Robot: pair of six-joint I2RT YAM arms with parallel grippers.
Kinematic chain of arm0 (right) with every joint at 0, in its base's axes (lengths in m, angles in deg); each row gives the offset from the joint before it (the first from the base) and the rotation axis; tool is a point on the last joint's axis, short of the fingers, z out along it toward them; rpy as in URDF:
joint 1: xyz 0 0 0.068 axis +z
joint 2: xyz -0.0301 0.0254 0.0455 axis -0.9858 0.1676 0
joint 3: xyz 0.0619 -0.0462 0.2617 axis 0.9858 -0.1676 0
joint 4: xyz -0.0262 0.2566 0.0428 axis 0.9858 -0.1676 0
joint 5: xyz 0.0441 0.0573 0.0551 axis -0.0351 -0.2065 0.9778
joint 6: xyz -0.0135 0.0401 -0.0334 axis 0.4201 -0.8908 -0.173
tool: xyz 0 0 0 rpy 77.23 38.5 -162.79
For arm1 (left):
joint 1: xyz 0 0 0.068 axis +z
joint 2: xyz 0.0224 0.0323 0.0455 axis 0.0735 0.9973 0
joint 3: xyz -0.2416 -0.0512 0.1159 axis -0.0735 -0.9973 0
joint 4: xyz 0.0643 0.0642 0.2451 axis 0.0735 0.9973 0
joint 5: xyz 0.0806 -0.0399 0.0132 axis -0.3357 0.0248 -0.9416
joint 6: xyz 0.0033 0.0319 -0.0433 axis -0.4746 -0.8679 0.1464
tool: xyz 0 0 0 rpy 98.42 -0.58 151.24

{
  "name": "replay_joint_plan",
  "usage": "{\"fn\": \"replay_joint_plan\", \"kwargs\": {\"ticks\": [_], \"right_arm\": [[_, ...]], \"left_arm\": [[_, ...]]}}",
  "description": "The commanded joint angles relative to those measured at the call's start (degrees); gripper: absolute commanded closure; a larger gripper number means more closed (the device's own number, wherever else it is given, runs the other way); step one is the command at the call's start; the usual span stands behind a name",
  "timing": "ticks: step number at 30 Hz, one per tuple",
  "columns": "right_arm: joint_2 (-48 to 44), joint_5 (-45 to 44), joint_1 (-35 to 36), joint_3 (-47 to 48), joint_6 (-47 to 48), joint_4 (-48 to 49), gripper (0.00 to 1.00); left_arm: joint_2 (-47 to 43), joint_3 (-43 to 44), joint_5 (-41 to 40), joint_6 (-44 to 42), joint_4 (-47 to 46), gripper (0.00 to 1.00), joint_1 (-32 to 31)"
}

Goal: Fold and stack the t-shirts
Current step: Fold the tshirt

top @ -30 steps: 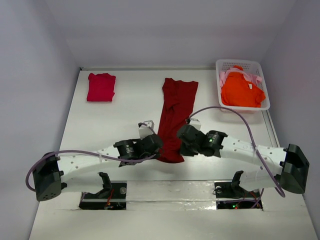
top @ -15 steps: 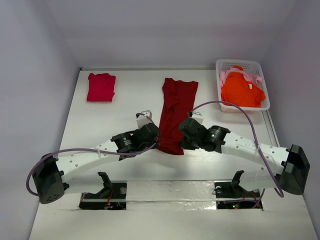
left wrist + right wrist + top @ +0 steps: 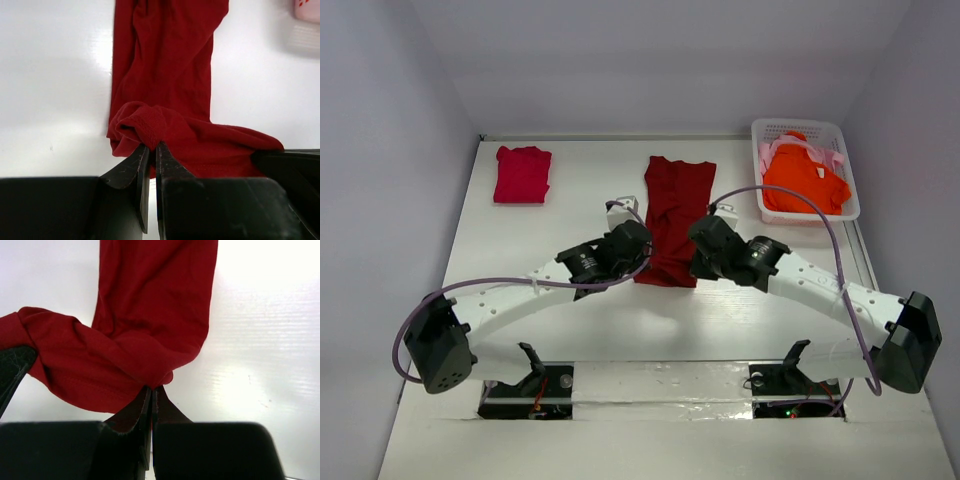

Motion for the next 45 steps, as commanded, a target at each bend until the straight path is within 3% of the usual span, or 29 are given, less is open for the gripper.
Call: {"fn": "replay_joint_plan", "kwargs": {"ticks": [1,45], "right_arm": [[0.3,-3.2,-1.7,3.8,3.5,0.5,1.00],[13.8,-0.5,-16.4,13.3,16.2,6.9,1.00]], "left_arm": [[0.0,2.7,-0.8,-3.4,-2.4,1.00,2.0],[20.2,16.1,9.5,-15.6,-14.0,1.00,13.5]]}}
